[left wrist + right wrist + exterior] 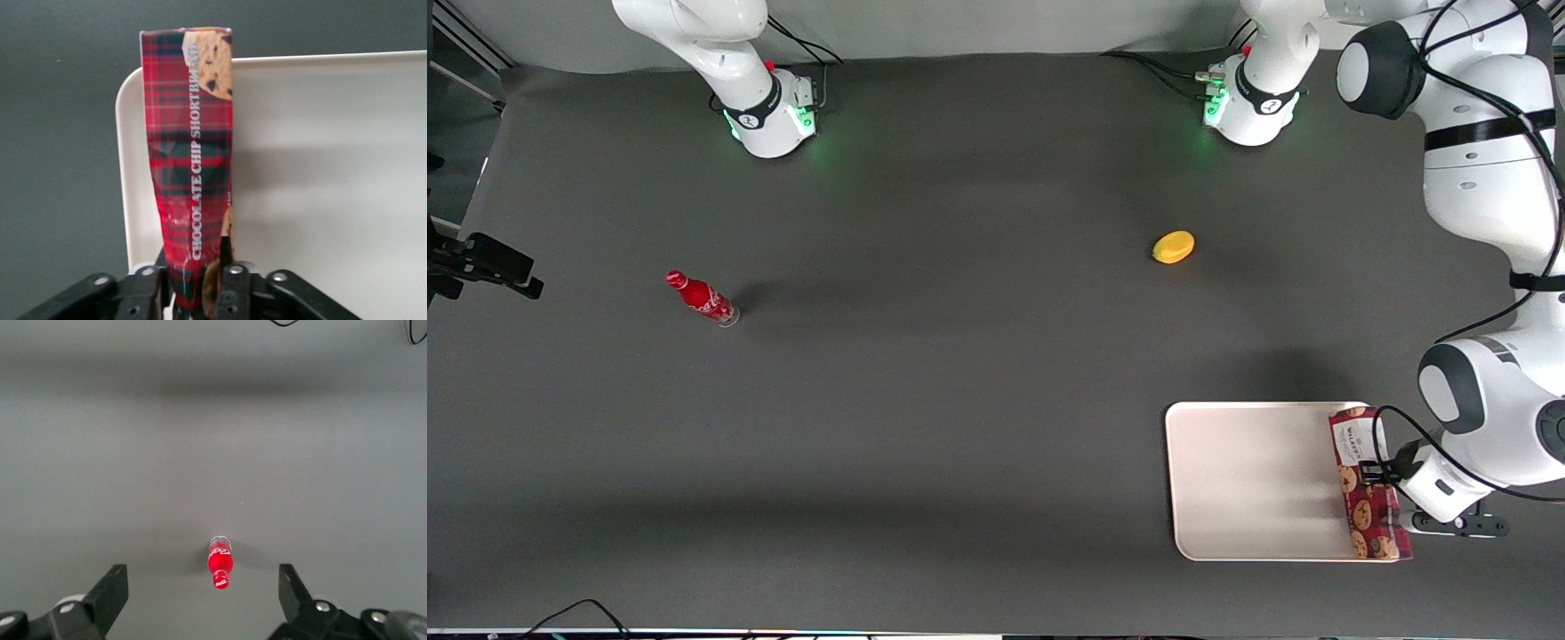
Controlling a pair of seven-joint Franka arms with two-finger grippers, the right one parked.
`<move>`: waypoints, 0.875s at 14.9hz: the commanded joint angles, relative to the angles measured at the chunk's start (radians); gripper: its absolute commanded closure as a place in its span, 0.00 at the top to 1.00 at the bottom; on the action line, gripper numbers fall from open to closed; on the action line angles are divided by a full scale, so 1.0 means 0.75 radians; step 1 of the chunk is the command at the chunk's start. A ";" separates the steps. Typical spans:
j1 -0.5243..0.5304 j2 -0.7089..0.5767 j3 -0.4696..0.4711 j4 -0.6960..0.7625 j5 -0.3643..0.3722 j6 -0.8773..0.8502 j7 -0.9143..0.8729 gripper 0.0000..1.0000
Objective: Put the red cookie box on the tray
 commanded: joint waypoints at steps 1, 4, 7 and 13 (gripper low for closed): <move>0.020 -0.107 0.004 -0.031 -0.016 -0.087 0.008 1.00; 0.018 -0.280 0.004 -0.073 -0.016 -0.312 -0.011 1.00; 0.004 -0.528 0.006 -0.267 0.008 -0.341 -0.011 1.00; -0.033 -0.912 0.004 -0.483 0.055 -0.482 -0.058 1.00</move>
